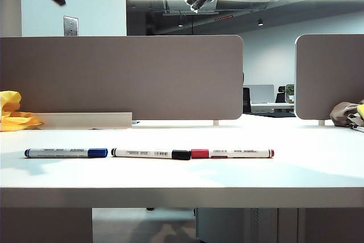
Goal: Pick up the markers one by one and line them up horizontally in a straight line on the table.
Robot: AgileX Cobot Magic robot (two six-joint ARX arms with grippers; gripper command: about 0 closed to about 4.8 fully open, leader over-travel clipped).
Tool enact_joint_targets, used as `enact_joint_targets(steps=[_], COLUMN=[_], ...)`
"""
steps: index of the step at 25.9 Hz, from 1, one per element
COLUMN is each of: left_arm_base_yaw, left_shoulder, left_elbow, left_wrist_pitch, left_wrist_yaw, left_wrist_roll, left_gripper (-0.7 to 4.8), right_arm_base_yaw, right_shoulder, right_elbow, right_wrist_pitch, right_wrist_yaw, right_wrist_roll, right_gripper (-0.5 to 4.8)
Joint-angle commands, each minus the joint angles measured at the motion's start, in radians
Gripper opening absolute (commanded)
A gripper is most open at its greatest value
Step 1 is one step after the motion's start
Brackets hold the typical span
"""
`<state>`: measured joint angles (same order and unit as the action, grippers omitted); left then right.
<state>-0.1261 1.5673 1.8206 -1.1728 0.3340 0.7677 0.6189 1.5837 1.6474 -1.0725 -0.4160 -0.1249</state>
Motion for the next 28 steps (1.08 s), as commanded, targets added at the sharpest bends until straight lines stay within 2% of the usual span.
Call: enact_joint_targets(steps=[1,7,10,12,13,14,16,17,18,21,24,28], left_arm_base_yaw=[0.002,0.002,0.018,0.048,0.087,0.107,0.203,0.245,0.327,0.48,0.629,0.724], left_shoulder=[-0.045,-0.167,-0.235,-0.28,-0.327,-0.349,-0.423,-0.449,-0.496,-0.584,-0.682,-0.737], left_elbow=[0.003,0.003,0.003,0.0,-0.012,-0.017,-0.018,-0.018,-0.018,-0.018,-0.018,-0.024], left_wrist_pitch=[-0.024,-0.061,-0.054,-0.042,-0.029,-0.031,-0.093,-0.11,-0.119,-0.119,-0.137,-0.158], left_wrist_yaw=[0.011,0.045,0.049,0.071,0.113,0.128,0.195,0.245,0.359,0.481,0.541,0.558], left_wrist_roll=[-0.068,-0.15,-0.24,-0.34,-0.425,-0.448,-0.503,-0.513,-0.512,-0.476,-0.465,-0.51], left_gripper=[-0.06,-0.06,-0.06,-0.06,-0.06,-0.06,-0.06,-0.06,-0.06,-0.06,-0.06,-0.05], right_arm_base_yaw=[0.0,0.0,0.0,0.0,0.0,0.0,0.0,0.0,0.0,0.0,0.0,0.016], right_shoulder=[-0.005,-0.005,-0.005,-0.005,-0.005,-0.005,-0.005,-0.005,-0.005,-0.005,-0.005,-0.038], right_elbow=[0.001,0.001,0.001,0.001,0.001,0.001,0.001,0.001,0.001,0.001,0.0,0.0], right_wrist_pitch=[0.008,0.008,0.008,0.008,0.008,0.008,0.008,0.008,0.008,0.008,0.013,0.015], right_wrist_yaw=[-0.005,-0.005,-0.005,-0.005,-0.005,-0.006,-0.005,-0.005,-0.005,-0.005,-0.003,0.011], right_wrist_roll=[0.001,0.001,0.001,0.001,0.001,0.001,0.001,0.001,0.001,0.001,0.001,0.001], right_gripper=[0.46,0.46,0.46,0.46,0.46,0.46,0.46,0.46,0.46,0.46,0.46,0.46])
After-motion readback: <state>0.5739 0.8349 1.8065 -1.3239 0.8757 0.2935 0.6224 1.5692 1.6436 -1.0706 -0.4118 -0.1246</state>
